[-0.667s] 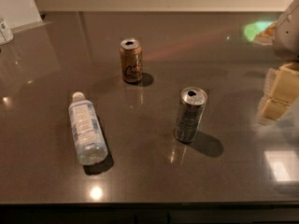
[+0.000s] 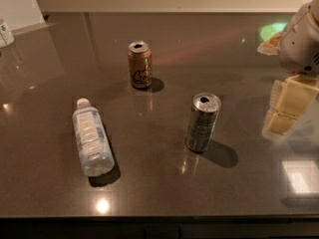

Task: Move redbull can near orange can

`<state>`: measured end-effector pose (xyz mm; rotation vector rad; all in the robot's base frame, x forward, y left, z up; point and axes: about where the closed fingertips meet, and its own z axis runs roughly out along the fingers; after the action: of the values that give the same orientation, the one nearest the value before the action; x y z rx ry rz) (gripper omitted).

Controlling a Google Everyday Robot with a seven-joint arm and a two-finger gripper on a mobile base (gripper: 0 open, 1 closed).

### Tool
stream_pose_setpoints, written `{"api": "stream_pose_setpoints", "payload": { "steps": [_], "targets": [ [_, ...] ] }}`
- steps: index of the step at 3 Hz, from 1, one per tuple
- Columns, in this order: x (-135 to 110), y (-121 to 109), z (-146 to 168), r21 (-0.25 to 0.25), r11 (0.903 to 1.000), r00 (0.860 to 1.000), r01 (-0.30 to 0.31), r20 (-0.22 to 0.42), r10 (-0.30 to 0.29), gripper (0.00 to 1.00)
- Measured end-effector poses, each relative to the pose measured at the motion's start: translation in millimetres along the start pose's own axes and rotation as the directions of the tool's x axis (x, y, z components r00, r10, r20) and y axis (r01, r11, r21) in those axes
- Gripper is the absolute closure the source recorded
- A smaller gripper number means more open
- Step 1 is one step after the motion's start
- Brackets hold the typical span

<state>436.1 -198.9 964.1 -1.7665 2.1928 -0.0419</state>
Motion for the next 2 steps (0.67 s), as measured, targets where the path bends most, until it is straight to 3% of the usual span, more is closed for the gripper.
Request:
{"api": "stream_pose_setpoints", "payload": {
  "steps": [1, 2],
  "targets": [
    [-18.3, 8.2, 19.9, -0.04, 0.9984, 0.995, 0.04, 0.096, -0.036, 0.0],
    [-38.5, 13.5, 36.4, -0.073, 0.995, 0.979, 0.069, 0.195, -0.053, 0.0]
  ]
}}
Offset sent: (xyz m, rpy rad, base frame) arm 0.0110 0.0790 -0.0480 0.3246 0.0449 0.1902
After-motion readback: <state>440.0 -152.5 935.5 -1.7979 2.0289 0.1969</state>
